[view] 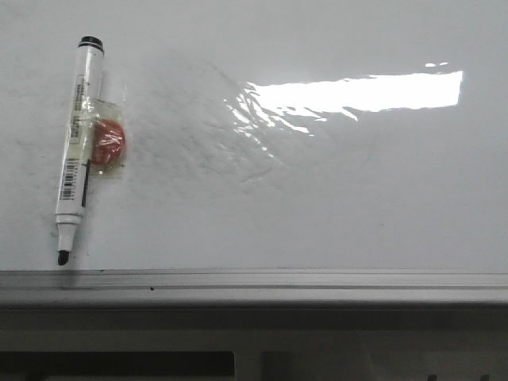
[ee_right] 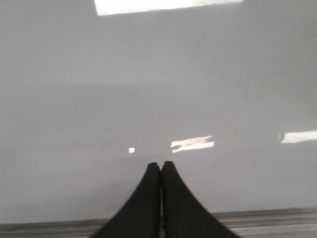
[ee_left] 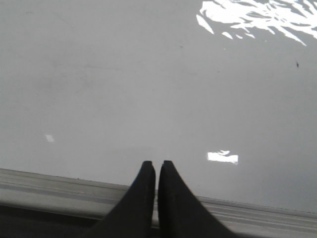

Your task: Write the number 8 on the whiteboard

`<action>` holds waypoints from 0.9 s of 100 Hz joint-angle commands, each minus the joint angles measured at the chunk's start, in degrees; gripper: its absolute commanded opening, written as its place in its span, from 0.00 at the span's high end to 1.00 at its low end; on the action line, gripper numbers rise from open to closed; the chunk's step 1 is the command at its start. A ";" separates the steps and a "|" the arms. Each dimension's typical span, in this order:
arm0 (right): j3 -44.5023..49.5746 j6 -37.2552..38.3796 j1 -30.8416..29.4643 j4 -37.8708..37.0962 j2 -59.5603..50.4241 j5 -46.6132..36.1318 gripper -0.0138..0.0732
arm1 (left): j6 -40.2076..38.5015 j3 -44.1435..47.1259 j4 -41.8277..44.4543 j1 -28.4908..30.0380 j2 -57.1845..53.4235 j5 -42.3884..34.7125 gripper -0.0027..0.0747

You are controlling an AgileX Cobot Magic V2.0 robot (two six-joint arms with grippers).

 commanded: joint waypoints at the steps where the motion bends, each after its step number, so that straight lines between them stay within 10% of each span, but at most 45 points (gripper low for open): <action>1: 0.69 -0.28 -0.30 -0.11 -1.27 -1.52 0.92 | -0.43 2.26 0.03 -0.49 -1.67 -1.91 0.99; 90: 0.69 -0.28 -0.30 -0.11 -1.27 -3.57 0.92 | -0.43 2.26 0.03 -0.49 -1.56 -3.46 0.99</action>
